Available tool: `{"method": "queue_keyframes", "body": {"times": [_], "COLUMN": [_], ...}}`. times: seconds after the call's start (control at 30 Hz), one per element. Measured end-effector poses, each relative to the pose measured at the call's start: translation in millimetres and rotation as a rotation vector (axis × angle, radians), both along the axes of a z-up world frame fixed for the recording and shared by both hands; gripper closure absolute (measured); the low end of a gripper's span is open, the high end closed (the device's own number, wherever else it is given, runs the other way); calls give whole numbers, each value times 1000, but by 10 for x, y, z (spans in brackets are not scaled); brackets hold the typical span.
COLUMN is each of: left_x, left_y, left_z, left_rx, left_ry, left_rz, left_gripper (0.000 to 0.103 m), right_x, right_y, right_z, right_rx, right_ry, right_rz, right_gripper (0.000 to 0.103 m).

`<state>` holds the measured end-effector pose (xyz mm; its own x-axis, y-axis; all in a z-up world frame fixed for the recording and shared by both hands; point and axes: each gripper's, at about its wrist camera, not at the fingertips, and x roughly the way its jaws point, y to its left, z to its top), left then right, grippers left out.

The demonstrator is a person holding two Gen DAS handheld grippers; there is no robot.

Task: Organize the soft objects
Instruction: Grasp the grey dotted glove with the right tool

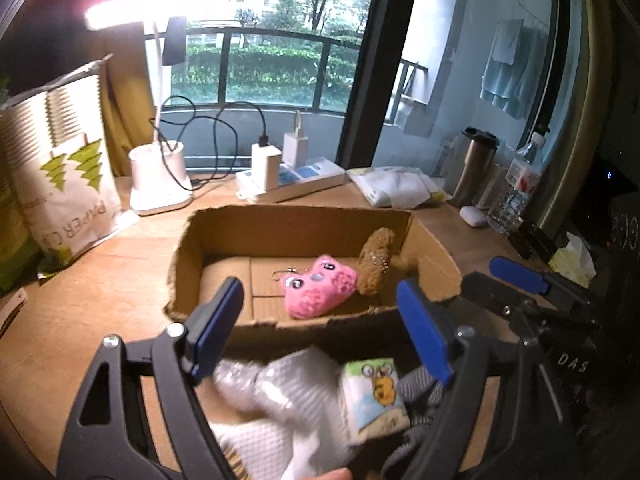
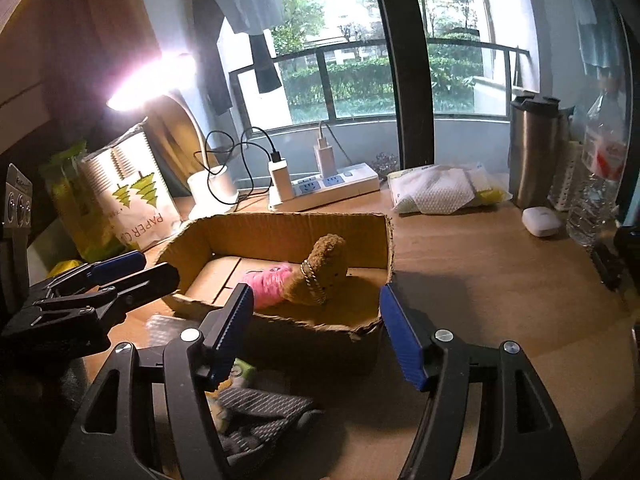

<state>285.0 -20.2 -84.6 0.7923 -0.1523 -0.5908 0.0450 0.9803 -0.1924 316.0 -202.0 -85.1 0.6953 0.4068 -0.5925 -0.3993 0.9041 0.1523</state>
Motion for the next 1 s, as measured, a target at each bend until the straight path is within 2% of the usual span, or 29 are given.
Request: {"method": "queue_keyframes", "body": {"times": [0.3,0.53,1.0], "left_x": [-443,-697,-993], "left_y": [172,312,492], "left_z": [125,110,-182], "left_rx": [-13,-28,-42], "left_ry": [-39,-46,-1], "left_rz": [11,23,61], "left_gripper": [22,22,22], "right_x": [-393,-599,-702], "right_y": [101,196,279], "right_z": [155,171,-254], "right_rx": [-21,-42,-115], "right_ry": [-25,-27,71], "right_rz": [-6,-9,-28], "right_gripper": [34,34,34]}}
